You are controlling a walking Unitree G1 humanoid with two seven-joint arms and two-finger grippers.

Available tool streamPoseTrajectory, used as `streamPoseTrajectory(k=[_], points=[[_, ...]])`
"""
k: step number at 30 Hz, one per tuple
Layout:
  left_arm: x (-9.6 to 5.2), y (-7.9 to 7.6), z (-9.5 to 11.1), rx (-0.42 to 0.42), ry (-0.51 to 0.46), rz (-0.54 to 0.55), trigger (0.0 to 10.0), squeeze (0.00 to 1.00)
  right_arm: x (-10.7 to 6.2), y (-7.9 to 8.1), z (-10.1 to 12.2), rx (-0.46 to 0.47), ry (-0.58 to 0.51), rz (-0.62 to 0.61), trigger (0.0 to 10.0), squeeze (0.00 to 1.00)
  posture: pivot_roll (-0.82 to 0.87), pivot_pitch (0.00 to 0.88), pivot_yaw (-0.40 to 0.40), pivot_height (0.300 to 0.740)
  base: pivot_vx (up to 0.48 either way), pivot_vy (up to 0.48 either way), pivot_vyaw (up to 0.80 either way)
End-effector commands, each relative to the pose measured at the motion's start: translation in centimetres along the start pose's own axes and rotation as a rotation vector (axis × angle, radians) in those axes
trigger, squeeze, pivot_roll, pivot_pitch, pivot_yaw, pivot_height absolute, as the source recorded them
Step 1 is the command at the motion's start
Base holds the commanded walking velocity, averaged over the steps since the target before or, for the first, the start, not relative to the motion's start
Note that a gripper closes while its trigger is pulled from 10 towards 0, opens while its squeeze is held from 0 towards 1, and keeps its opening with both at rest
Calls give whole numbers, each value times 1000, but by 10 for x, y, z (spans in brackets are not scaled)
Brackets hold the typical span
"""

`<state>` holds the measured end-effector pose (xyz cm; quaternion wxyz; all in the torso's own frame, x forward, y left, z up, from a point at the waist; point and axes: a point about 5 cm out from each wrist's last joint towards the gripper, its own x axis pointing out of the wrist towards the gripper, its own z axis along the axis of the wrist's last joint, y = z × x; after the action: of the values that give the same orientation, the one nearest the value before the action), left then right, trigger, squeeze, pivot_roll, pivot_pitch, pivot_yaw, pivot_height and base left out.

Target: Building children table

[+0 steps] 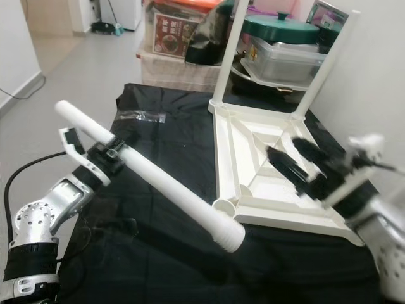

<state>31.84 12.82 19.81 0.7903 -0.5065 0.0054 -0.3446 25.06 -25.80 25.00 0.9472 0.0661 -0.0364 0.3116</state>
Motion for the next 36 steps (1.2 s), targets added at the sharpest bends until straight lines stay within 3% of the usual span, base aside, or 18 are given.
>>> streamPoseTrajectory(k=[1, 6, 9, 10, 13, 20, 32, 36], points=[[0, -5, -5, 32, 32, -30, 0, 0, 7, 3, -6, 37, 77, 19, 10000, 0, 122, 0, -147, 740, 0, 0, 0], [0, -15, -16, 123, 129, -97, 0, 0, 31, 17, -23, 131, 220, 84, 10000, 0, 129, 0, -155, 740, 0, 0, 0], [5, -25, -24, 195, 206, -175, 0, 0, 51, 43, -51, 173, 358, 188, 10000, 0, 133, 0, -156, 740, 0, 0, 0], [5, -25, -24, 195, 206, -175, 0, 0, 51, 43, -51, 173, 358, 188, 10000, 0, 133, 0, -156, 740, 0, 0, 0], [11, -32, -32, 247, 273, -231, 0, 0, 61, 63, -64, 206, 435, 273, 10000, 0, 131, 0, -150, 740, 0, 0, 0], [16, -37, -40, 305, 340, -294, 0, 0, 63, 87, -74, 213, 567, 400, 10000, 0, 121, 0, -147, 740, 0, 0, 0], [16, -36, -44, 320, 362, -312, 0, 0, 56, 103, -69, 162, 652, 559, 10000, 0, 120, 0, -159, 740, 0, 0, 0], [18, -38, -45, 318, 359, -322, 0, 0, 59, 104, -79, 150, 689, 538, 10000, 0, 122, 0, -157, 740, 0, 0, 0]])
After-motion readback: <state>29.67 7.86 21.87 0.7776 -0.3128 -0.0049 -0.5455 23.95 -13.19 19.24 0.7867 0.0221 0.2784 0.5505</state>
